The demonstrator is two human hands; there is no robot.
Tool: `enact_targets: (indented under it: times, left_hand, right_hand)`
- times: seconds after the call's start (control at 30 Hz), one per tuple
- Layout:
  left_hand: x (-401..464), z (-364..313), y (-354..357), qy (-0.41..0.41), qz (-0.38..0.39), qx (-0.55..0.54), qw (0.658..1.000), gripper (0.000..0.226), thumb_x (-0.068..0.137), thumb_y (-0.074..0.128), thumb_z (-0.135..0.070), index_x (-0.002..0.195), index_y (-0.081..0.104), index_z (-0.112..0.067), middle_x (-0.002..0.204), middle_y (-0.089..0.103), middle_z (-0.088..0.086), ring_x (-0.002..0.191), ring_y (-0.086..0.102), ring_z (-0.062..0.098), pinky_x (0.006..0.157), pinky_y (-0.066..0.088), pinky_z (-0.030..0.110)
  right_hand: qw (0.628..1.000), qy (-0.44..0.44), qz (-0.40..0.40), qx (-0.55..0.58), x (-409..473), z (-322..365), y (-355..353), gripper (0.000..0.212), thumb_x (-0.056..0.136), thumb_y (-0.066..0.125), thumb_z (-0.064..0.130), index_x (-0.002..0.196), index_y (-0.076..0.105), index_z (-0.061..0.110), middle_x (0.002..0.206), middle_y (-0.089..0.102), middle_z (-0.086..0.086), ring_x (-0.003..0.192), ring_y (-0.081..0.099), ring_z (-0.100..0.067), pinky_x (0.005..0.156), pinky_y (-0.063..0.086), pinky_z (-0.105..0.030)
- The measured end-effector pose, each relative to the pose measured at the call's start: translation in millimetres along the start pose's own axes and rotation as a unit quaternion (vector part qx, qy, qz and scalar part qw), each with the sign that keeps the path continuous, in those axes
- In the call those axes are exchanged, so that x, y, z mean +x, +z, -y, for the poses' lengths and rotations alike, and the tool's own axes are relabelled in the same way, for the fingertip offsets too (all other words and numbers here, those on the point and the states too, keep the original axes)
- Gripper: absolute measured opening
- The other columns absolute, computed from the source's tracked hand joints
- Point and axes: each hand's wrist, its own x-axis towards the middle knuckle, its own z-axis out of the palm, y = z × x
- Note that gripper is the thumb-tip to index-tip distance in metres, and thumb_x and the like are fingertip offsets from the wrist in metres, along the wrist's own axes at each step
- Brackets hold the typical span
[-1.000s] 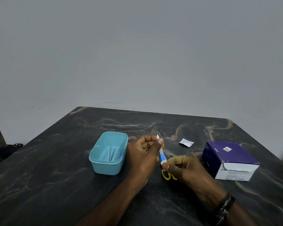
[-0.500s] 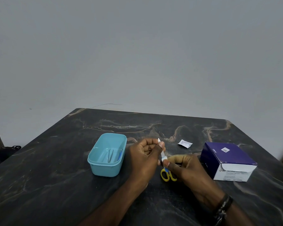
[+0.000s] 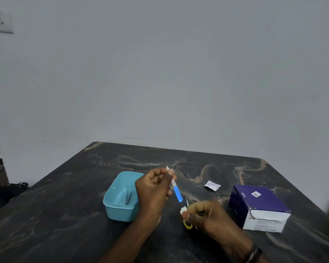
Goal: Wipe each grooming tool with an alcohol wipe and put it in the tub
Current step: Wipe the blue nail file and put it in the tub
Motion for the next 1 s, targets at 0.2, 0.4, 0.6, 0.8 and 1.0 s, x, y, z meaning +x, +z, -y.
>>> enact_targets:
  times: [0.2,0.4,0.6,0.8,1.0]
  left_hand:
    - [21.9,-60.6,-19.6,0.079,0.023,0.095,0.992,0.008,0.086,0.069,-0.018,0.085,0.072,-0.010,0.074,0.076,0.004,0.060,0.068,0.005,0.050,0.047,0.012]
    - [52.9,-92.5,-53.4,0.148,-0.052,0.322,0.934,0.023,0.078,0.076,-0.024,0.058,0.072,-0.015,0.059,0.069,-0.001,0.061,0.063,0.017,0.064,0.049,0.028]
    - [80.6,-59.3,-73.8,-0.041,-0.035,0.591,0.805,0.018,0.067,0.072,-0.036,0.061,0.069,-0.019,0.116,0.064,0.012,0.134,0.027,0.043,0.100,0.034,0.051]
    - [86.9,-44.4,-67.0,-0.076,-0.004,0.719,0.691,0.026,0.073,0.070,-0.028,0.094,0.066,-0.014,0.148,0.037,0.020,0.144,-0.006,0.046,0.106,0.021,0.063]
    - [97.5,-33.2,-68.9,-0.068,0.005,0.780,0.622,0.040,0.074,0.068,-0.025,0.112,0.062,-0.014,0.154,0.029,0.020,0.144,-0.006,0.048,0.106,0.020,0.067]
  right_hand:
    - [0.997,-0.002,-0.061,0.046,4.1,5.0,-8.4,0.020,0.080,0.075,0.021,0.067,0.075,0.005,0.060,0.065,-0.014,0.049,0.051,-0.013,0.047,0.038,-0.020]
    - [0.996,-0.014,-0.078,0.048,4.8,3.3,-8.0,0.023,0.084,0.073,0.022,0.068,0.074,0.006,0.063,0.069,-0.013,0.054,0.058,-0.015,0.053,0.043,-0.024]
    - [0.991,-0.010,-0.114,0.068,4.2,2.9,-9.8,0.024,0.085,0.071,0.023,0.074,0.075,0.002,0.066,0.073,-0.014,0.053,0.060,-0.013,0.050,0.046,-0.020]
    - [0.990,-0.027,-0.124,0.056,3.3,5.5,-12.2,0.025,0.090,0.065,0.013,0.084,0.070,-0.011,0.040,0.054,0.008,0.034,0.044,0.002,0.039,0.033,-0.009]
    - [0.990,-0.030,-0.125,0.056,2.5,5.5,-13.8,0.025,0.090,0.065,0.014,0.087,0.071,-0.010,0.038,0.053,0.011,0.034,0.045,0.003,0.040,0.034,-0.008]
